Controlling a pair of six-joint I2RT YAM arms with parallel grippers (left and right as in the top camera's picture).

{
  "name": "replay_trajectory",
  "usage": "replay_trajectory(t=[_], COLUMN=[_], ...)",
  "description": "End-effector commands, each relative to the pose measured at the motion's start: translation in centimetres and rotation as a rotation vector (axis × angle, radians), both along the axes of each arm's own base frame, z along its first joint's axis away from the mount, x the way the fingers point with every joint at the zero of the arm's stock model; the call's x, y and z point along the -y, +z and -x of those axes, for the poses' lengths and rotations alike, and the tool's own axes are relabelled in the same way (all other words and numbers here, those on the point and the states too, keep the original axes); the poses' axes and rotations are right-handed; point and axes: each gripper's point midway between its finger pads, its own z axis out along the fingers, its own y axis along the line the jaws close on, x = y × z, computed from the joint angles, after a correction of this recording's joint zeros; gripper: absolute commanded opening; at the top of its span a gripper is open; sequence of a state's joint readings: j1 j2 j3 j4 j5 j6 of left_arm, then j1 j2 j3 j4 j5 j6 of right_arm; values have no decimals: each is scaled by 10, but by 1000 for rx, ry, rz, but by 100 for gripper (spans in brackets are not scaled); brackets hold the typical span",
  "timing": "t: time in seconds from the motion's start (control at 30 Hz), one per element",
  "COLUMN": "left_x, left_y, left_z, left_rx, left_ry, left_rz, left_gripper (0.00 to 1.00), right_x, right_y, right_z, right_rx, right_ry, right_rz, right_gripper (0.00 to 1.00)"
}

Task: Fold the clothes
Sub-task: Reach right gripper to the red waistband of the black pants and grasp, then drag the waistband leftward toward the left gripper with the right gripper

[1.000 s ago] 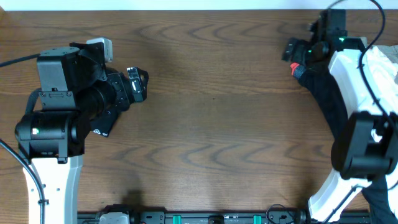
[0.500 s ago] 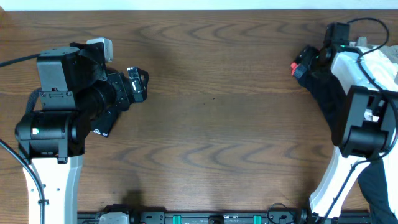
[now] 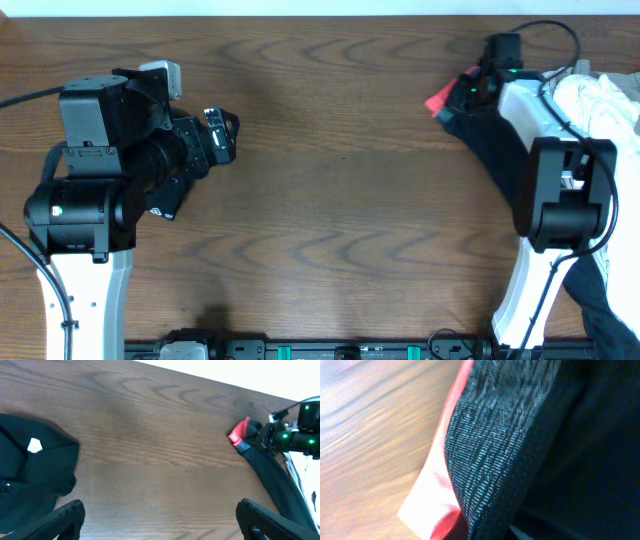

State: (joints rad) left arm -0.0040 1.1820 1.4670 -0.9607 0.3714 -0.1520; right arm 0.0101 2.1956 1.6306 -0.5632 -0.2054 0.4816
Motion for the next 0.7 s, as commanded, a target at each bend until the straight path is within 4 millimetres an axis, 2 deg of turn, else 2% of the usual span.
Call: replay_trajectory(t=[0.0,0.07,0.2,0.37,0.47,0.57,0.67], left_x=[2,-2,-14,-29,-34,-35,-35], left_y=[10,9,8,10,12,13,13], left_z=[-1,-2,-3,-2,-1,0,0], left_rx=[34,34,37,51,58,63,64], left_ry=[-21,-4,49,115,138,139,139], left_rz=[-12,-27,-76,-136,-156,-159,-164], left_gripper=[98,98,98,98,98,98,98], right_x=[-86,-126,-191,-279,-312,-341,-354], right_y=[73,80,76,77,77,85,91], right_z=[9,23,53,103,126,143,151], right_rx=[151,153,128,160,180,231,268], right_ry=[281,379,533,780,850,949,1012], right_rz=[-124,-156,-176,-159,-129,-166,-188], right_gripper=[1,1,1,2,1,2,6])
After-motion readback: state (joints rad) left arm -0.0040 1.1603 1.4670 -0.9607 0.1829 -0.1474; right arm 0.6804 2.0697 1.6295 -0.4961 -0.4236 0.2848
